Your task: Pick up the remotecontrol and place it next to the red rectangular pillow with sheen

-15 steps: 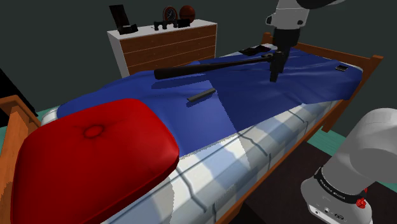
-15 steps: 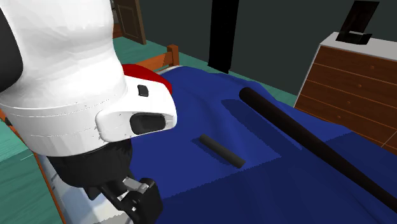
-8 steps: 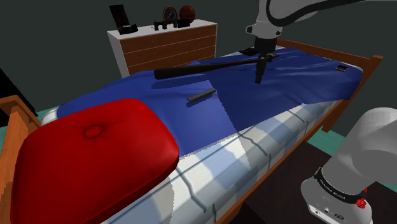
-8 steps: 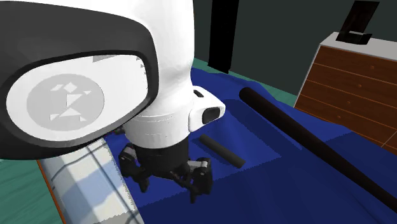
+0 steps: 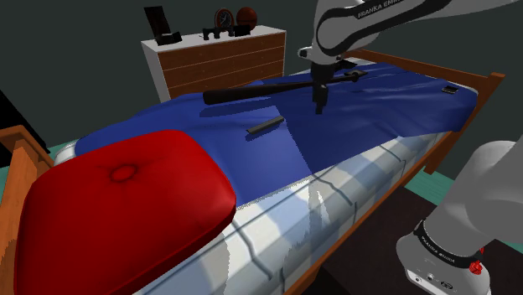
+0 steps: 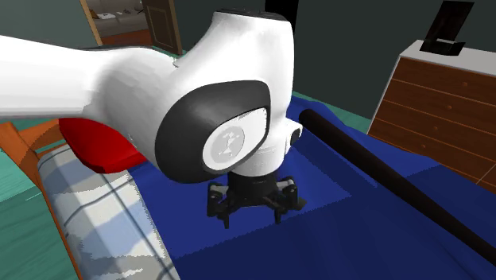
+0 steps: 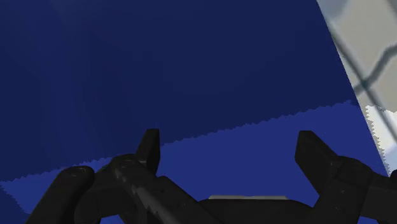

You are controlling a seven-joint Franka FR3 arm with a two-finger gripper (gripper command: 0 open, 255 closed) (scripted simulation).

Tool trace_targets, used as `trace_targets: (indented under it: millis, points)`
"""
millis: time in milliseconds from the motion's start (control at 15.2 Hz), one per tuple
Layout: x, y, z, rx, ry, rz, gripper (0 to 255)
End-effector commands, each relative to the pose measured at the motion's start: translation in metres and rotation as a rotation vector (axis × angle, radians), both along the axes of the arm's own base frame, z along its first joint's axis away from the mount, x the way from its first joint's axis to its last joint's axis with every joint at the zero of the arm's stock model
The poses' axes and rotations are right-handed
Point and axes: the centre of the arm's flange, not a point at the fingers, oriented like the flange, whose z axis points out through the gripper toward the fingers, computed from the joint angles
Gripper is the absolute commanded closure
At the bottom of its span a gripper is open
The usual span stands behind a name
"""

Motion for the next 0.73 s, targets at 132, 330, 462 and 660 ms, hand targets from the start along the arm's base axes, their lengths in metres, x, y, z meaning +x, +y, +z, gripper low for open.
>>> trace_targets:
  millis: [132,330,462,660]
  points:
    - [0.046,0.010,-0.022,0.000,-0.020,0.150,0]
    - [0.077,0.021,-0.039,0.000,-0.033,0.260,0]
    - [0.098,0.030,-0.050,0.000,-0.043,0.333,0]
    - [0.127,0.046,-0.067,0.000,-0.057,0.442,0]
